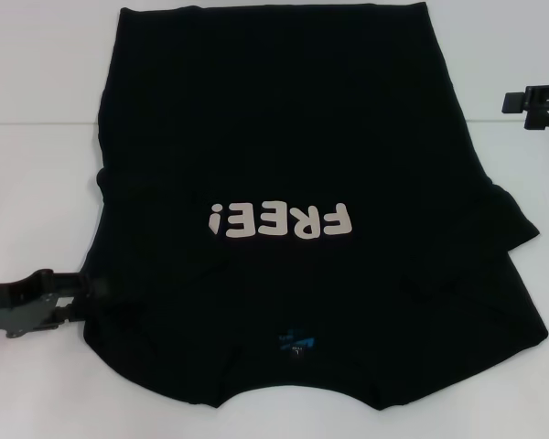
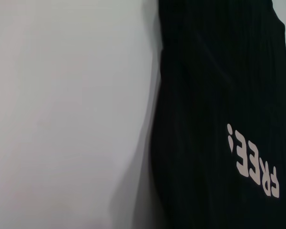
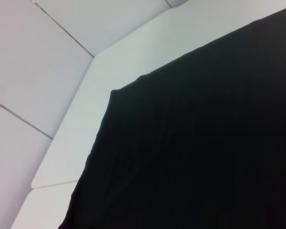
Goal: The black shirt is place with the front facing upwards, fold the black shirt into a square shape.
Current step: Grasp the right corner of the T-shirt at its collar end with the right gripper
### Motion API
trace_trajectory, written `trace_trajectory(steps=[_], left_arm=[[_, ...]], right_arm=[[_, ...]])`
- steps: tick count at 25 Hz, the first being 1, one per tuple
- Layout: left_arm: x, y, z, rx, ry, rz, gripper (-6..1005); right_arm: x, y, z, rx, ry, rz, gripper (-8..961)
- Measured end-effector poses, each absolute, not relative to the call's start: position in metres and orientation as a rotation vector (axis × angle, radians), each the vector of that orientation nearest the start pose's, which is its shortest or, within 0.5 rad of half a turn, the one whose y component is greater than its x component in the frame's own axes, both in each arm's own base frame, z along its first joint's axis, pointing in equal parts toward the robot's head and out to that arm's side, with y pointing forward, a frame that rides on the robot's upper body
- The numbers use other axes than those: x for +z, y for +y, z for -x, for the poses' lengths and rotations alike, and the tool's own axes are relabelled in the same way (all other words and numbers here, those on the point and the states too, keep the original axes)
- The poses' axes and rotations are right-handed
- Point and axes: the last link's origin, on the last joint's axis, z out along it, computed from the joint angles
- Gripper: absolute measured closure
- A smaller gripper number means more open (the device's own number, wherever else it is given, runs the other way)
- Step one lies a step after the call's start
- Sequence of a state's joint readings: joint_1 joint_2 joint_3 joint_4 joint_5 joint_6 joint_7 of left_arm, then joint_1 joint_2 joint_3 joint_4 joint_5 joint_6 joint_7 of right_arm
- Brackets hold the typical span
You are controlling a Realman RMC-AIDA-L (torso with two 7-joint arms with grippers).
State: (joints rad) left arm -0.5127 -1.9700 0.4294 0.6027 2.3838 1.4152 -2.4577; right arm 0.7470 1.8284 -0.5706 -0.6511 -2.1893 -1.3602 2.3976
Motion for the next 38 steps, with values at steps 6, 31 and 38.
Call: trace_trajectory(steps=[6, 31, 38], left_arm=[[0.043, 0.33, 0.349, 0.631, 2.532, -2.233, 405], [0.042, 0.335, 0.342, 0.602, 2.473, -2.295, 988], [0.045, 0.34, 0.338, 0.606, 2.443, -2.33, 983]], right_arm=[[0.12, 0.43, -0.258, 0.632, 1.584, 2.117, 316], [0.118, 0.41, -0.269, 0.5, 1.645, 2.199, 315], [0.117, 0.382, -0.292, 0.202, 1.724, 2.243, 315]])
